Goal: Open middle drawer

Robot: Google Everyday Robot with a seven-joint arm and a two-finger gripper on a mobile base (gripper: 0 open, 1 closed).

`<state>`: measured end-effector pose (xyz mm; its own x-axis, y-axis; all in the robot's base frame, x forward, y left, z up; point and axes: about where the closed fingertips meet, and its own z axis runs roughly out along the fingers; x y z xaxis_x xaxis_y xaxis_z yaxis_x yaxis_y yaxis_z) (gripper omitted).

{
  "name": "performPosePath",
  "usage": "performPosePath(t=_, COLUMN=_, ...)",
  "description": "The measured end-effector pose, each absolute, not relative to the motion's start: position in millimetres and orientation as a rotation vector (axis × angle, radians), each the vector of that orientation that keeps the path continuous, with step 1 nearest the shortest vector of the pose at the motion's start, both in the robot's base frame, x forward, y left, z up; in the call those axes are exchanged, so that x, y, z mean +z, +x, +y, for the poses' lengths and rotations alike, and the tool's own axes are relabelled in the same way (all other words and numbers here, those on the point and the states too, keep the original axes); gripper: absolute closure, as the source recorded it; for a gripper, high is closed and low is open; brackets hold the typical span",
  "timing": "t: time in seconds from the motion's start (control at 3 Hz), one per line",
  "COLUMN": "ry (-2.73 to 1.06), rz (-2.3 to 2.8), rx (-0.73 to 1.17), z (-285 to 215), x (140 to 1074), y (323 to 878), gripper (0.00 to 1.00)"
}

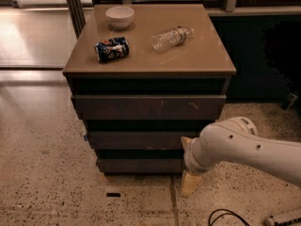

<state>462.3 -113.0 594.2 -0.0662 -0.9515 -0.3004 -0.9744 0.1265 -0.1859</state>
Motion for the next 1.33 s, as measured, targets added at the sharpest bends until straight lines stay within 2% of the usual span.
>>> performPosePath(t=0.33, ry=-1.844, rz=2.043, rx=0.145, z=-97.2, x=543.4, y=470.1, gripper=0.0)
performPosePath(t=1.0, ry=-1.81, rz=2.046, rx=0.153, z=-97.8, x=510.8, y=489.9, gripper=0.0)
performPosePath(t=1.33, ry=-1.808, rz=2.018, rx=0.139, z=-93.0, x=475.1, y=544.8, gripper=0.0)
